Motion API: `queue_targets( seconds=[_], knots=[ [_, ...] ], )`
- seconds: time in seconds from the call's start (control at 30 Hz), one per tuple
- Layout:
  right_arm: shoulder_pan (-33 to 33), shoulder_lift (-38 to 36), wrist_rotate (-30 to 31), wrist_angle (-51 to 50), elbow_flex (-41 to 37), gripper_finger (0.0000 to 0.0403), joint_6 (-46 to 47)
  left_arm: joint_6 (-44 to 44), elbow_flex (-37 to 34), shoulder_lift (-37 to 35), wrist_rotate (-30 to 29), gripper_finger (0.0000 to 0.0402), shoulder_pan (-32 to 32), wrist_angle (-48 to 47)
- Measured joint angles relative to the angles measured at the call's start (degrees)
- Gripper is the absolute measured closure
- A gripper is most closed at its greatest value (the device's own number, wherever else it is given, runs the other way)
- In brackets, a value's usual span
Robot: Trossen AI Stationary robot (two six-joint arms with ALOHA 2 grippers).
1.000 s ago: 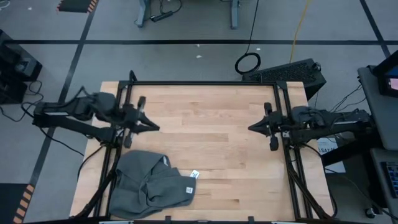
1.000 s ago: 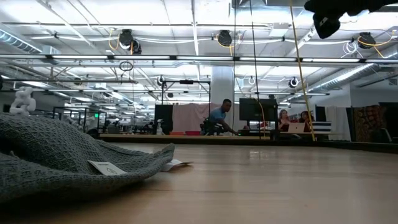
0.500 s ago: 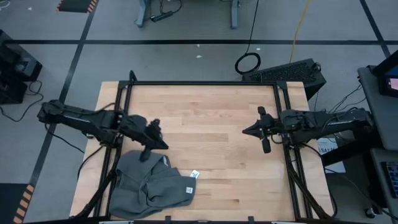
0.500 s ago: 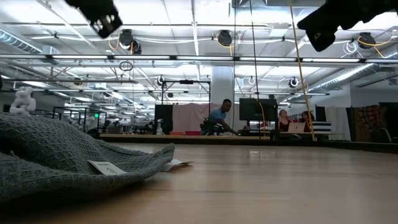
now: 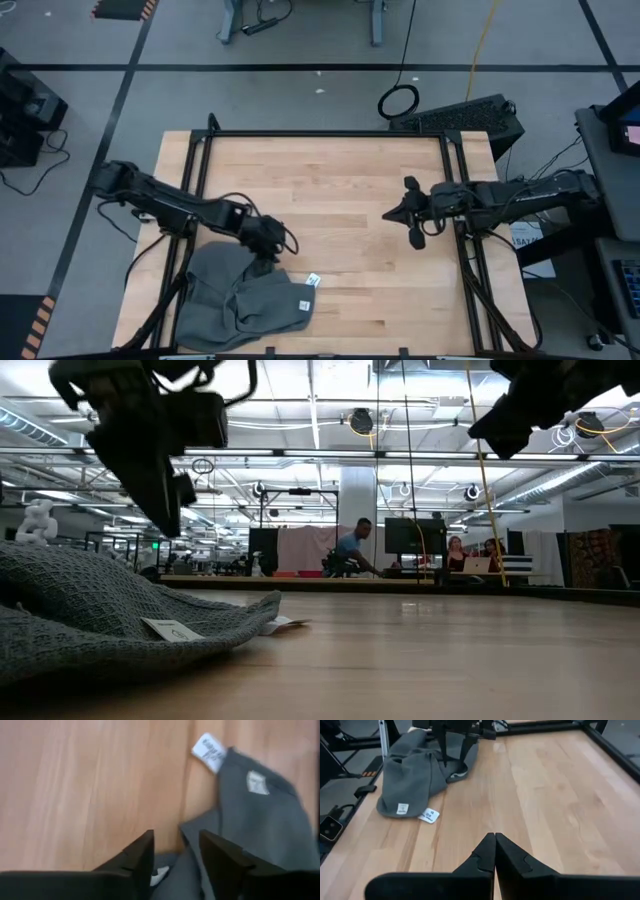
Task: Roll towel
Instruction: Fold the gray towel on the center of table
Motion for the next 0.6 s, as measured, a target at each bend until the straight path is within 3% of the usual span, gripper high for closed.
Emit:
queue_targets(
  seconds=[0.13, 0.4, 0.6],
  knots=[
    [0.0, 1.87, 0.0, 0.1, 0.0, 0.0403, 0.15, -0.04, 0.0, 2.83, 0.09, 0.0205, -0.89, -0.44],
    [-0.01, 6.04, 0.0, 2.59, 0.0, 0.0403, -1.07, -1.5, 0.02, 4.65, -2.69, 0.0203, -2.9, -1.06],
    [0.0, 8.9, -0.02, 5.21, 0.0, 0.0403, -2.91, -5.72, 2.07, 4.59, -6.59, 0.0203, -3.7, -14.84]
  ],
)
